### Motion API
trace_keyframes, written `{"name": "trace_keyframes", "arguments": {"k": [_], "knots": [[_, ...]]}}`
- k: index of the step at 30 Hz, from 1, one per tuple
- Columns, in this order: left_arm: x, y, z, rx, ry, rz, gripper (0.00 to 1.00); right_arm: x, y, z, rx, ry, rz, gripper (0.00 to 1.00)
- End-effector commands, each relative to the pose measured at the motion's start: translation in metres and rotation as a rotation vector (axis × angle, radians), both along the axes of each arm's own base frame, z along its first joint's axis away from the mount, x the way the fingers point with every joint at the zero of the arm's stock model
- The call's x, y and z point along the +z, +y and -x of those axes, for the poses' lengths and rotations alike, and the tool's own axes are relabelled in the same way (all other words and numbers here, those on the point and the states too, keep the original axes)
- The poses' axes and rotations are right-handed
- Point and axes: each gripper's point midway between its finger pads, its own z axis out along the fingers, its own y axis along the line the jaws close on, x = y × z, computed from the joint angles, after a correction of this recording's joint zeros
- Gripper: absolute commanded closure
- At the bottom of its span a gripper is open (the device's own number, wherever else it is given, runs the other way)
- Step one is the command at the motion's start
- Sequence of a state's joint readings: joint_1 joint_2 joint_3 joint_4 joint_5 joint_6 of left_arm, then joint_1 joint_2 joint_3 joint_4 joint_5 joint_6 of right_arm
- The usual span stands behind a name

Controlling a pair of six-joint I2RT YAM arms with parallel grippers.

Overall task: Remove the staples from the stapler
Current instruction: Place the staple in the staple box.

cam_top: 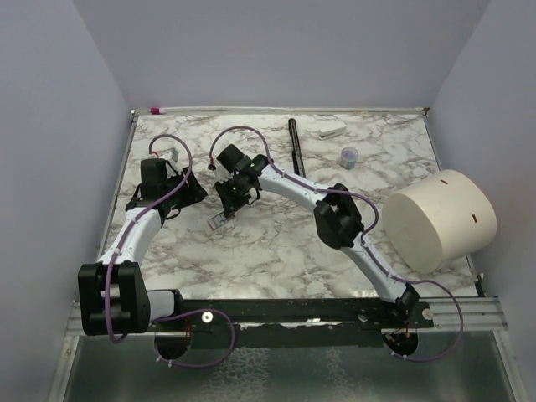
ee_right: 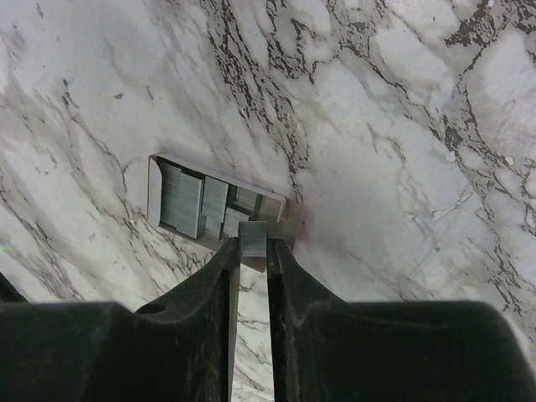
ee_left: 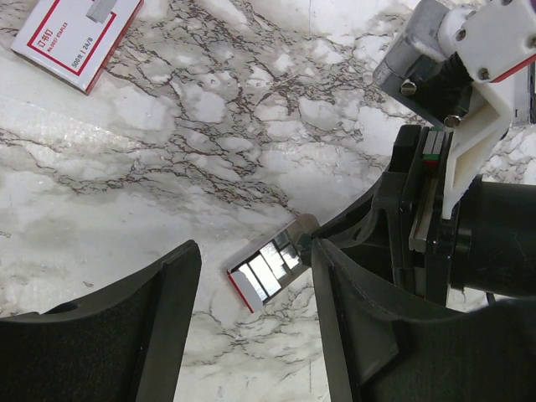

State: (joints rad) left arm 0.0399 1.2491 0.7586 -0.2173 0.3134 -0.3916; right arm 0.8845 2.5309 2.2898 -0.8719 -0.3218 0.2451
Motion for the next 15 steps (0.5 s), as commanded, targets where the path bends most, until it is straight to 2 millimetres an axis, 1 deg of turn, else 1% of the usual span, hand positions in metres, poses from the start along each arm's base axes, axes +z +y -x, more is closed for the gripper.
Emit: {"name": "trace_keyframes", "arguments": {"k": [1, 6, 15], "knots": [[0.0087, -0.0001, -0.0034, -0.001, -0.035, 0.013, 0.42, -0.0106, 0.0001, -0.0016, 0.006, -0.017, 0.034, 0.83], [0.0086, -0.0003, -0.0032, -0.001, -0.034, 0.014, 0.42, -0.0136, -0.0029, -0.0028, 0.000, -0.022, 0.052, 0.82], [0.0094, -0.0001, -0.0031, -0.001, -0.037, 0.012, 0.42, -0.0126, -0.0042, -0.0041, -0.005, -0.030, 0.059, 0.81]]}}
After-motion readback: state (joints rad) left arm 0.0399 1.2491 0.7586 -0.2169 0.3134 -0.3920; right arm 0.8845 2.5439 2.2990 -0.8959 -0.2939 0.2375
